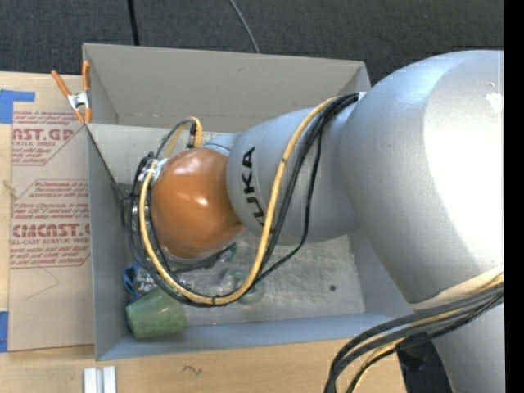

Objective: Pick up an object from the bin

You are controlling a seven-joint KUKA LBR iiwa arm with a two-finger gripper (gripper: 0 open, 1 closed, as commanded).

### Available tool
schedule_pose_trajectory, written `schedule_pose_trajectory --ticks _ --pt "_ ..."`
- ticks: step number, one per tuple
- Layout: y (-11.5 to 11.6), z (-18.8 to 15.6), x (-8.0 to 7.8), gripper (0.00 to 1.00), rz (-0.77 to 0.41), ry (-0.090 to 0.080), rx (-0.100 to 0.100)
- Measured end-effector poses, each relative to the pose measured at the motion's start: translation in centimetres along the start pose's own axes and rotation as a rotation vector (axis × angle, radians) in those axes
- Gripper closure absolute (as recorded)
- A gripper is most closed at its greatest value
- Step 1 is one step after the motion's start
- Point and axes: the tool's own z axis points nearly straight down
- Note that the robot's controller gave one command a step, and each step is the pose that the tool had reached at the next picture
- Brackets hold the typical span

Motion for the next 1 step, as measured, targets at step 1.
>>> schedule_pose_trajectory --ticks 1 --pt "-4.10 -10.98 6.34 1.00 -0.298 0.011 -0.015"
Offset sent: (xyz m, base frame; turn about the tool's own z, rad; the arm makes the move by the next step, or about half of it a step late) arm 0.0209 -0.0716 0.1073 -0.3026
